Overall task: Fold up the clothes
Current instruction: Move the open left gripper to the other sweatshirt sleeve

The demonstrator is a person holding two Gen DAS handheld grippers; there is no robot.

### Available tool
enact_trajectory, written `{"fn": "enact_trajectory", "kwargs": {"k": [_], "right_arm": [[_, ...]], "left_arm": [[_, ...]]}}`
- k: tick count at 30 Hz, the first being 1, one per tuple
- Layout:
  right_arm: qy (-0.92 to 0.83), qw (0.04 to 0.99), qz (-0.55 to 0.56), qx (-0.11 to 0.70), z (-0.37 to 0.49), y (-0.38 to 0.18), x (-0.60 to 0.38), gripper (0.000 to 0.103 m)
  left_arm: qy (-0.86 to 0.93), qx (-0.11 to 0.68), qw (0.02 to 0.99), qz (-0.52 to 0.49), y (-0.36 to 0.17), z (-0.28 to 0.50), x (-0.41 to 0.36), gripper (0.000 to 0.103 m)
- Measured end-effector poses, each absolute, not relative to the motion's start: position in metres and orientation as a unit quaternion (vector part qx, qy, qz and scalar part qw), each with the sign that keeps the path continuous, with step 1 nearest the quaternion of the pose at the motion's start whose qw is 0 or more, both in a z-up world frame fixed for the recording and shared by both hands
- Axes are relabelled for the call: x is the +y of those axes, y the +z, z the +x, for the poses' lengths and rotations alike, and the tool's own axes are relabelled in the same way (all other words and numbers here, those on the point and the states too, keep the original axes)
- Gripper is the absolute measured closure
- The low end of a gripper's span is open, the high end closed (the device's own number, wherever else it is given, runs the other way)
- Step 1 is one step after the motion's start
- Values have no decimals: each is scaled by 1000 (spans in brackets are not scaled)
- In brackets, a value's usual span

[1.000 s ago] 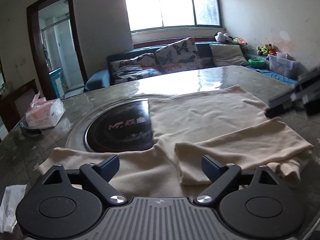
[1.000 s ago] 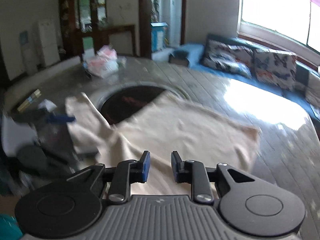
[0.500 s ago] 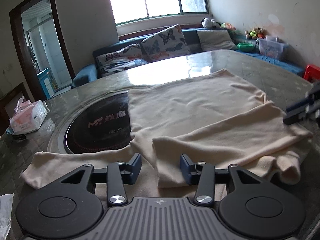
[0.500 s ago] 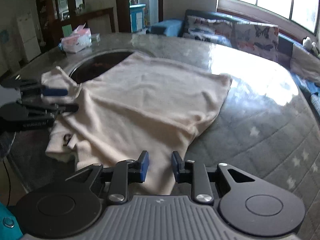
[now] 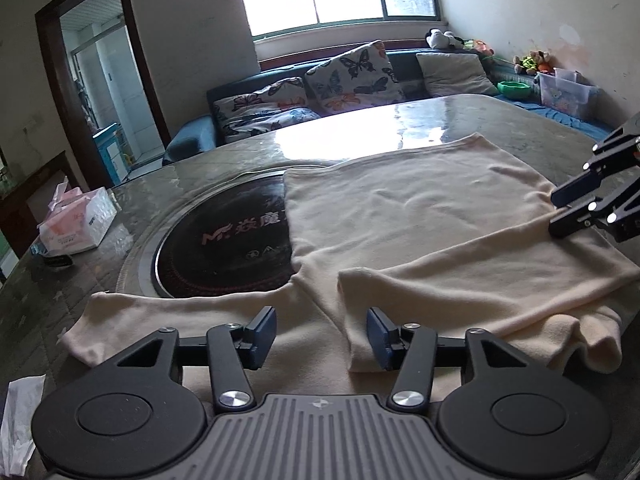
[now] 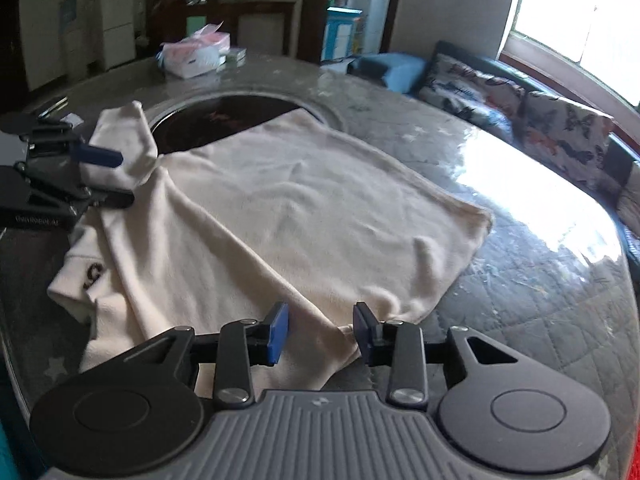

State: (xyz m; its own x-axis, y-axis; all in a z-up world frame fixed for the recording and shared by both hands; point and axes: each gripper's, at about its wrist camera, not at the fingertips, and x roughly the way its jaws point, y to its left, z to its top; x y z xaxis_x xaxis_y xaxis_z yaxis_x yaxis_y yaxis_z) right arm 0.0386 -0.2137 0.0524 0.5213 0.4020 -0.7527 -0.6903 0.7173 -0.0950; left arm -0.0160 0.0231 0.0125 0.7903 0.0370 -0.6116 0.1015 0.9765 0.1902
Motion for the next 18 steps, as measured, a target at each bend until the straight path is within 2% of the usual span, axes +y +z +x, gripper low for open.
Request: {"fn": "enact_trajectory", "kwargs": {"k": [4, 12, 18], "right_arm": [[325, 845, -188, 380, 41, 55, -219, 100], [293, 862, -191, 367, 29, 61, -234, 100], [293, 874, -179, 345, 19, 68, -229, 94]], "left_arm": [[-9, 325, 940, 106, 13, -15, 28, 42], [1, 324, 939, 113, 14, -13, 32, 39], [-2, 301, 947, 112, 26, -15, 22, 40]]}}
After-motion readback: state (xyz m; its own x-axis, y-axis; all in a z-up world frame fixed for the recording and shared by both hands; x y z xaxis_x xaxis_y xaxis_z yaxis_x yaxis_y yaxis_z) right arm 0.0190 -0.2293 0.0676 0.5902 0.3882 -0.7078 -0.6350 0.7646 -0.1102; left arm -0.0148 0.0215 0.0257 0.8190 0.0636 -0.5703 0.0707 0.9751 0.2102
